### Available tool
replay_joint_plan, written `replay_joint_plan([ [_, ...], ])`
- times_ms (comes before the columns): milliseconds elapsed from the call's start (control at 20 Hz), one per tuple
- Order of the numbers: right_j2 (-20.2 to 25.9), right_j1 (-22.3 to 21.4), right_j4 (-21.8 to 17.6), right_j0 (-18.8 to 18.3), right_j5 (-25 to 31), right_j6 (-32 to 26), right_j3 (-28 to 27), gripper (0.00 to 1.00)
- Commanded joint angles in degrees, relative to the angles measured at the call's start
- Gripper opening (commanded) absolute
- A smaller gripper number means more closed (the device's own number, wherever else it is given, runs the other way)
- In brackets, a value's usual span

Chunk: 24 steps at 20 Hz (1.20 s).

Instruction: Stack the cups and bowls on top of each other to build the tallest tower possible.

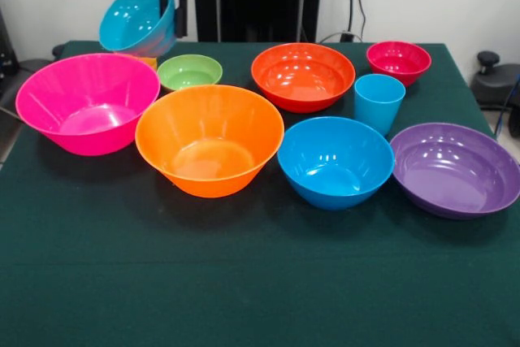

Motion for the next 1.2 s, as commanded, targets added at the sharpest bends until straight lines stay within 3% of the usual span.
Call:
replay_joint_plan([
  [50,-2.3,0.72,4.57,6.25,8.55,9.66,-1.44,0.0],
  [300,-4.38,2.66,6.47,9.41,10.44,9.52,-5.72,0.0],
  [350,-5.02,2.92,7.39,9.84,10.27,8.75,-6.03,1.0],
  [750,-5.72,4.54,8.58,10.43,11.21,6.74,-9.2,1.0],
  [1200,-4.72,6.12,8.25,8.28,9.06,4.54,-9.24,1.0],
])
